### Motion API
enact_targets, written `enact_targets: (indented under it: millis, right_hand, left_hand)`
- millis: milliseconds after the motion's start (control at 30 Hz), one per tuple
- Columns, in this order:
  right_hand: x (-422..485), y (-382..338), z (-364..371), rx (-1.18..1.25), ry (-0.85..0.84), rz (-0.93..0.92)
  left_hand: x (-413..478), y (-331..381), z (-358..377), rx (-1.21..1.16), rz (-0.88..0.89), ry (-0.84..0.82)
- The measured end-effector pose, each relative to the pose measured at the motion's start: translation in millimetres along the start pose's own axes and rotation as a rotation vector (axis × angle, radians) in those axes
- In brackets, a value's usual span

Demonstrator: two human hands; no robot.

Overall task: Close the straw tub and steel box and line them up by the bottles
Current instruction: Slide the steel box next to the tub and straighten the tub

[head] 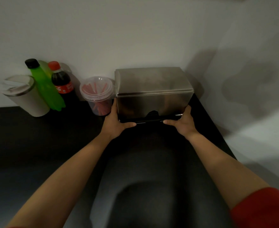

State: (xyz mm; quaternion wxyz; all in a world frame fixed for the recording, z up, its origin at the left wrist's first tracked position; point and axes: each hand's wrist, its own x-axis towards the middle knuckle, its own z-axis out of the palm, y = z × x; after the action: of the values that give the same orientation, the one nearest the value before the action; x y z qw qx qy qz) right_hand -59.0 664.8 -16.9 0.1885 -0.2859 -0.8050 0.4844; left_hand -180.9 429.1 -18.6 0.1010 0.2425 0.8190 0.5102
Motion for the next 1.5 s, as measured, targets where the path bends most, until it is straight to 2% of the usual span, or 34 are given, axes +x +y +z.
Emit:
enact_targets:
  millis: [467,733,867,1067,1200,1333,1500]
  right_hand:
    - [-4.7,-0.9,1.4,-0.043,0.06,-0.059]
    - [-12.7,-3.7,6.0,-0.055,0.11,-0.024]
    - [-24.9,-4.7,12.4,-0.056,0.137,0.059]
    - [-47.8,-14.7,22.7,-0.128,0.187,0.079]
    - [-67.9,-20.9,26.6,-0.286,0.218,-0.048]
    - [-78.7,-30.0,31.0,-0.225,0.106,-0.188]
    - [-83.5,-47.2,47.1,-0.146,-0.08,-0.276]
  left_hand:
    - [-5.7,-0.3,3.7,0.057,0.021,0.106]
    - [-6.8,1.4,4.2,0.079,0.021,0.103]
    - [-12.9,0.0,5.7,0.064,0.024,0.162]
    - [-29.6,2.4,2.8,0.019,0.048,0.223]
    - [-40.1,12.0,2.8,0.029,0.036,0.257]
    - [-48.7,20.9,-0.1,0.062,-0.017,0.332]
    - [-55.2,24.2,-14.3,0.081,-0.063,0.414]
